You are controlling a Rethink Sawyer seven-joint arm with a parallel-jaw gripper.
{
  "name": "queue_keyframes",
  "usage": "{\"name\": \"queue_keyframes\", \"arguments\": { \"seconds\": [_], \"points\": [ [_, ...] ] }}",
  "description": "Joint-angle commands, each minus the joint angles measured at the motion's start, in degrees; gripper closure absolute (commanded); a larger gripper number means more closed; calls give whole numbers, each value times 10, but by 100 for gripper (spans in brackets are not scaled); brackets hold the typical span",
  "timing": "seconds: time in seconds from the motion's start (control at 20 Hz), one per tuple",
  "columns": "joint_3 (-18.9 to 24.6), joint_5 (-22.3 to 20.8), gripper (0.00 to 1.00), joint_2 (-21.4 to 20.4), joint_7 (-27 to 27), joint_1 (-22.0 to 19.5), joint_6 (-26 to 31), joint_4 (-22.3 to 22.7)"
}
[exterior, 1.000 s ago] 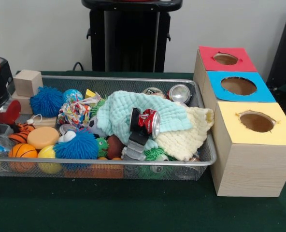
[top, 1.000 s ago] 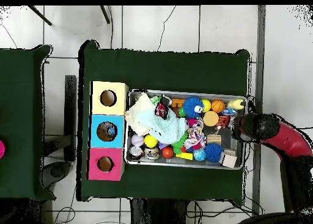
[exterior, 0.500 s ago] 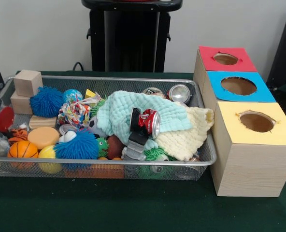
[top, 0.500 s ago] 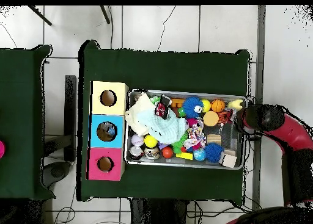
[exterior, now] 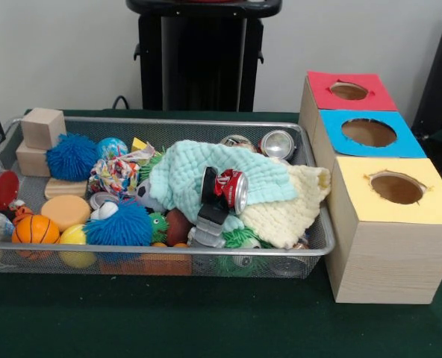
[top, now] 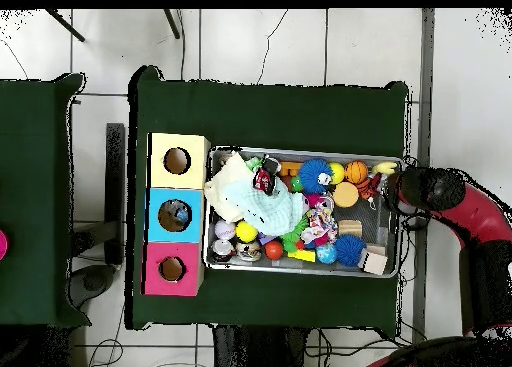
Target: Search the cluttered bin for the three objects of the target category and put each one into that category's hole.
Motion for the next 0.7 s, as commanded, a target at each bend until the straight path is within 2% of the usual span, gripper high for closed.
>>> {"name": "queue_keyframes", "arguments": {
  "seconds": [0.05, 0.3, 0.45, 0.7],
  "points": [
    [61, -23, 0, 133, -65, -5, -127, -3],
    [42, -38, 0, 124, -50, 5, -133, 6],
    [3, -62, 0, 100, -1, 33, -146, 16],
    [-8, -63, 0, 96, 0, 39, -141, 24]
  ]
}}
